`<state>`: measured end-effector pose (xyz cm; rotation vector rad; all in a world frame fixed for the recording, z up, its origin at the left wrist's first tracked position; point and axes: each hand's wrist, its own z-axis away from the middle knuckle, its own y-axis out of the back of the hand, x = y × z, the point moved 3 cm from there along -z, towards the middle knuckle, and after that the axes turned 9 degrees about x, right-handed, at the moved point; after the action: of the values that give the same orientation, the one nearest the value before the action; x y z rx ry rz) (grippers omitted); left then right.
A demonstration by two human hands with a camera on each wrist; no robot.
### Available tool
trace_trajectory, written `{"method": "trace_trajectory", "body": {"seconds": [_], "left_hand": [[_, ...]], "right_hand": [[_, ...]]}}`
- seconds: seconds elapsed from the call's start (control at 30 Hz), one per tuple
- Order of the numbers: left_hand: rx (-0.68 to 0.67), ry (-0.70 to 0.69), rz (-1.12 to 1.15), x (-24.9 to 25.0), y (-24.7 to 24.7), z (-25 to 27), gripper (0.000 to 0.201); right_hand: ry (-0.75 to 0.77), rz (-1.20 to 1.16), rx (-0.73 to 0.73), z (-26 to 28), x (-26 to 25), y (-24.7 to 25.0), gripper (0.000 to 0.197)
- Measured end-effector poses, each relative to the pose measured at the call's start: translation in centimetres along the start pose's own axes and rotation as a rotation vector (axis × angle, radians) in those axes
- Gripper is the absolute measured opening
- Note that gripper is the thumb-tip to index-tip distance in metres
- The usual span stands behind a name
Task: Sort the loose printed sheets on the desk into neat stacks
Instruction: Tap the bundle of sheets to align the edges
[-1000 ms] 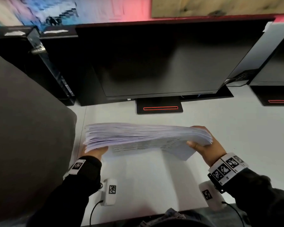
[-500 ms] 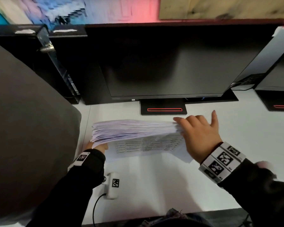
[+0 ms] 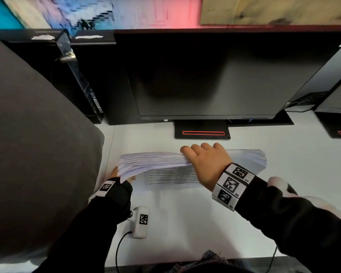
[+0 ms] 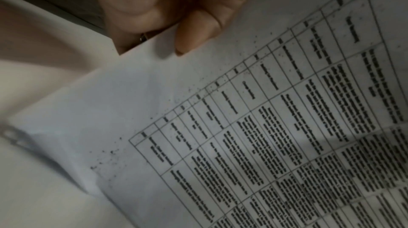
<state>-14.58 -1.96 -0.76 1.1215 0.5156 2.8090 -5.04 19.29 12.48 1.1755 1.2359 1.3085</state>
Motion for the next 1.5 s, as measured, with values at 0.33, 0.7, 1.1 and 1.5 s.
{"method": "trace_trajectory", "body": {"seconds": [0.33,0.7,1.1,1.5], "left_hand": [[-0.012,-0.461,0.169,0.3,-0.4,2.7,0.097],[-0.44,0.014,0.218,-7.5,-2.4,3.7,0.032],[-0.062,-0.229,-0.652,-11.7,2.6,-1.2,0.032],[0.106,-0.288,-0.435,-7.7,4.8,-5.2,0.031]], "right_hand": [[-0.406,-0.567,0.098,-0.5,5.5,1.0,0.012],[-0.815,-0.918,-0.215,0.7,7.3,-10.0,0.041],[-0.808,-0.978,-0.381,-0.5,1.1,-16.9,0.039],[-0.654,-0.988,-0.42,-1.1,-1.1,-19.4,0.08]]}}
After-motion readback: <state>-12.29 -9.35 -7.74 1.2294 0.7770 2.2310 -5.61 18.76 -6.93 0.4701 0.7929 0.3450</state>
